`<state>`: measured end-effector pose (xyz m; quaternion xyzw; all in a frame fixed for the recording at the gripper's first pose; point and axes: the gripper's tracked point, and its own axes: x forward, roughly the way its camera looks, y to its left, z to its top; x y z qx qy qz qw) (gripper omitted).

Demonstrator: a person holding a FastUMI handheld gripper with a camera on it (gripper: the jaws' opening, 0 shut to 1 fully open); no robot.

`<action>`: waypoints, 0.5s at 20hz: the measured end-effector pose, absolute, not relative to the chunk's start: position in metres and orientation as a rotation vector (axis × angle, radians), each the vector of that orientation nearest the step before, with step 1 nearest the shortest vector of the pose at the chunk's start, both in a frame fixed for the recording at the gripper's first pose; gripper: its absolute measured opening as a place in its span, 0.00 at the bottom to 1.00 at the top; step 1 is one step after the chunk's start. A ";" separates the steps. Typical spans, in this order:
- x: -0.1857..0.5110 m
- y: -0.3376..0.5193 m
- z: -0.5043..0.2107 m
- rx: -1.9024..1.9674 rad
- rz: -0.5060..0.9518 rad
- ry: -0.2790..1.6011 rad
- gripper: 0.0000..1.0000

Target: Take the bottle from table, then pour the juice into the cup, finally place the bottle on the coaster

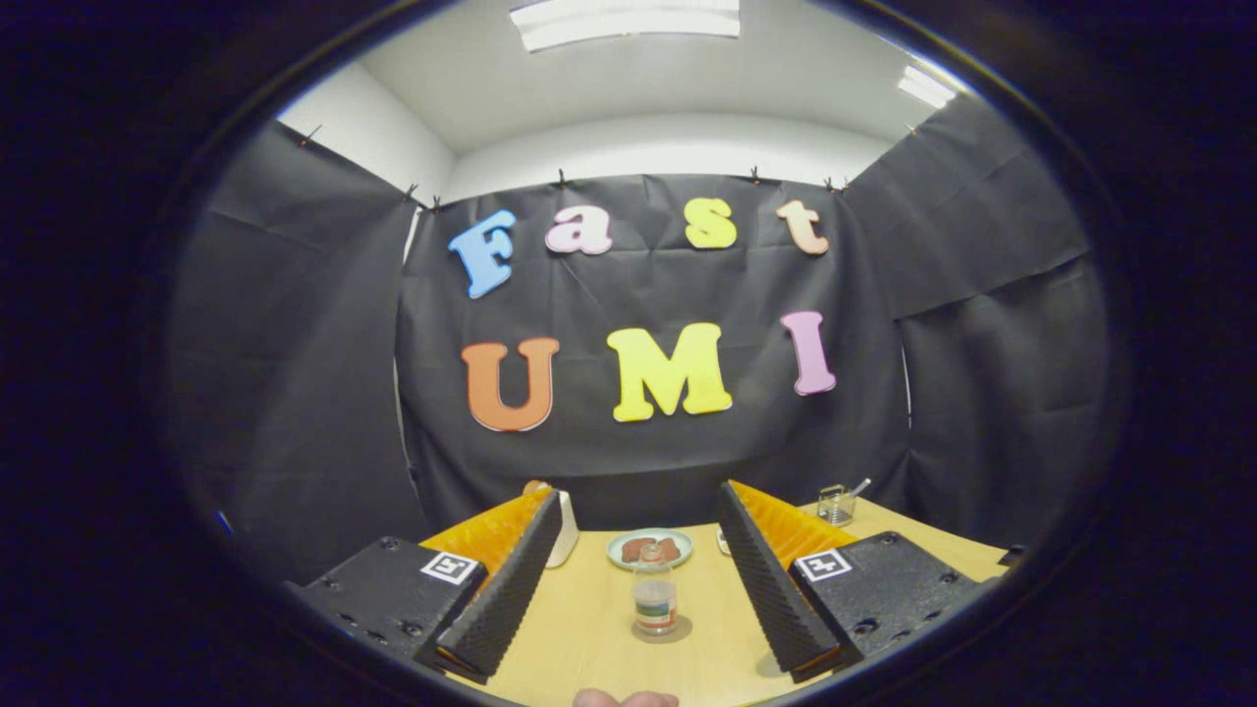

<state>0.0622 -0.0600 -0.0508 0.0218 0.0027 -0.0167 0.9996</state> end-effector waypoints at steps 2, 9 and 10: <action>0.039 -0.053 -0.034 0.057 -0.003 -0.009 1.00; -0.017 -0.043 -0.019 0.020 0.060 -0.036 1.00; -0.024 -0.042 -0.020 0.024 0.069 -0.034 1.00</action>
